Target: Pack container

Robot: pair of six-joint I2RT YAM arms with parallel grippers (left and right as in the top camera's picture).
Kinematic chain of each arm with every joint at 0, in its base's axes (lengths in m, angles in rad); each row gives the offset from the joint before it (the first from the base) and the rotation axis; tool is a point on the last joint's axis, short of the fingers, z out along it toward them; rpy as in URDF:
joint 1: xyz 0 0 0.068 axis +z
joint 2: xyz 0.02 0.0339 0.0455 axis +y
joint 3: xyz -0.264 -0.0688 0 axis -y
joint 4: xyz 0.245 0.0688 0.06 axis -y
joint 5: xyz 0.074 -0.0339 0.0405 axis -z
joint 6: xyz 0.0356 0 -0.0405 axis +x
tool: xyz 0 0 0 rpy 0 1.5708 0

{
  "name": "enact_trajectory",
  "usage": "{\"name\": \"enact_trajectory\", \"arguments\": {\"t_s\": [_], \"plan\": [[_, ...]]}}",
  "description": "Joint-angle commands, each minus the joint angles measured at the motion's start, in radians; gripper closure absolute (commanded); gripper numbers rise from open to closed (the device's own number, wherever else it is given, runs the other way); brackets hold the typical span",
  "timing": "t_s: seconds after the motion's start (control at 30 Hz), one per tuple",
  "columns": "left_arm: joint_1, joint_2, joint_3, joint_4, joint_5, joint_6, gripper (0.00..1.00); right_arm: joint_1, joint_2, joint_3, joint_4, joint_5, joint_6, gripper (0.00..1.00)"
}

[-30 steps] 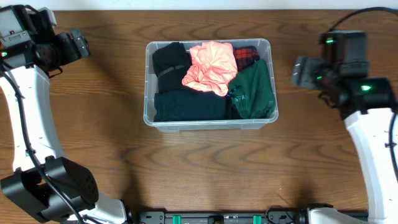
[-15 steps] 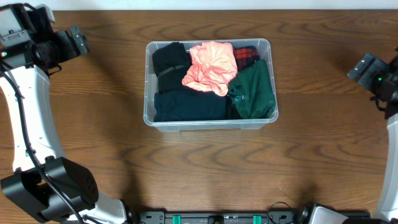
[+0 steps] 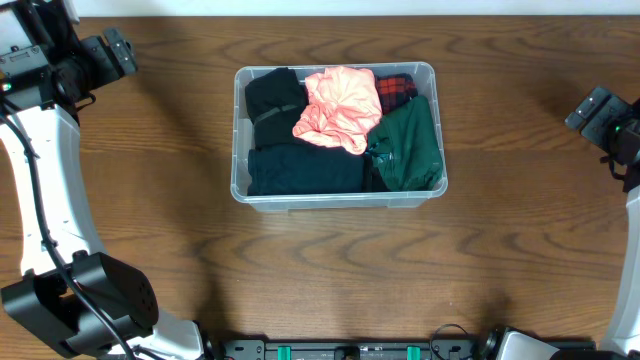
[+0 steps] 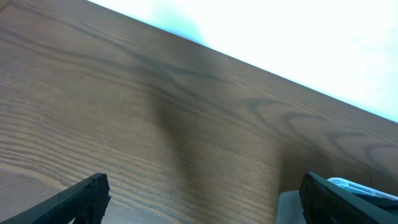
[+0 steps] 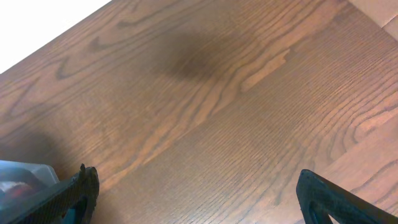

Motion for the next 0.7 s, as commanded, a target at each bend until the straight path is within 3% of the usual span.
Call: {"name": "enact_trajectory", "arguments": {"t_s": [0.0,0.43,0.67], "plan": [[0.001,-0.007,-0.001,-0.005,0.013,-0.011,0.02,-0.006,0.001,0.0,0.0,0.003,0.011,0.01],[0.0,-0.018,-0.001,-0.038,0.024,-0.023,0.02,-0.006,0.001,0.0,0.0,0.003,0.011,0.01],[-0.033,-0.2,-0.006,-0.128,0.023,-0.015,0.02,-0.006,0.001,0.0,0.0,0.003,0.011,0.01]]}}
